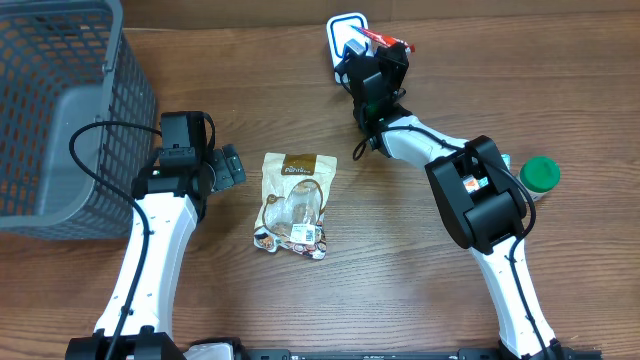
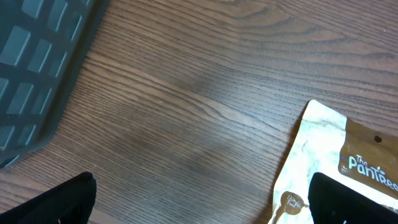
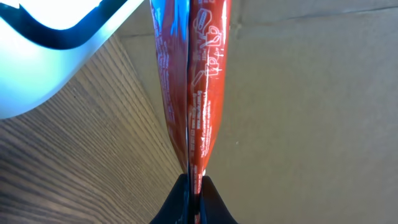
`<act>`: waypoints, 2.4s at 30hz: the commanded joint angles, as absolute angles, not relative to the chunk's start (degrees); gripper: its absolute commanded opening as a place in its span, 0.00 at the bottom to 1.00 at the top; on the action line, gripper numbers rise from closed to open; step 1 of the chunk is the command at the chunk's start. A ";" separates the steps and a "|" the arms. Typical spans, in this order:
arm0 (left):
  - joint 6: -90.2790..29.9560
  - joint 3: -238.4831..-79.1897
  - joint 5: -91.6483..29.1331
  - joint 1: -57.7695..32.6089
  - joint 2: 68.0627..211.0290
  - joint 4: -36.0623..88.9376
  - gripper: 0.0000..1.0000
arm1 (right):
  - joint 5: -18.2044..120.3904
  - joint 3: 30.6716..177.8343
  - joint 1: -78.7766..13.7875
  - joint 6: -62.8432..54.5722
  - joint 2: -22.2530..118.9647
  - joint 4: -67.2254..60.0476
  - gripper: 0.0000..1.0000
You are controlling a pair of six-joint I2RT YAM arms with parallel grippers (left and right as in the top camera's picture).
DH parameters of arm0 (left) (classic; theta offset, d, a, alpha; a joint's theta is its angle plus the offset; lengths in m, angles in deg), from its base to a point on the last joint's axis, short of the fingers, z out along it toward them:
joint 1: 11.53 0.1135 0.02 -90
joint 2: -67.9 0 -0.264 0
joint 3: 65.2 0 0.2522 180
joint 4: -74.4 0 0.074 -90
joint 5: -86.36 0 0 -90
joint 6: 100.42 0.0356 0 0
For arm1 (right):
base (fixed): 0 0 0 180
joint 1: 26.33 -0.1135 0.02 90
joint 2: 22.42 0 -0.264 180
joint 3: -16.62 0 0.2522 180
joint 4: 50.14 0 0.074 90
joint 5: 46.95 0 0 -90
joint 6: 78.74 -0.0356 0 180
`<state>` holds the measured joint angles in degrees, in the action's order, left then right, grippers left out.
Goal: Scan the item barcode
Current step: 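Hold the red stick snack in front of the scanner window, then carry the red stick right and set it beside the tissue pack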
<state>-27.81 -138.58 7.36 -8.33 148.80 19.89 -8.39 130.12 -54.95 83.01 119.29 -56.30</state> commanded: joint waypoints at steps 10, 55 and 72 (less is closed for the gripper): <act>-27.57 -139.19 7.91 -8.33 148.87 19.96 1.00 | -8.78 130.82 -56.96 80.80 119.90 -49.52 0.04; -27.57 -139.19 7.91 -8.33 148.87 19.96 1.00 | 48.02 117.29 -49.55 -0.79 84.45 34.91 0.04; -27.57 -139.19 7.93 -8.33 148.87 19.96 1.00 | 36.44 108.33 -41.05 -5.47 84.45 33.16 0.04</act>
<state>-27.81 -138.58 7.36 -8.33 148.80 19.89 37.97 108.50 -42.87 -4.38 84.80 32.75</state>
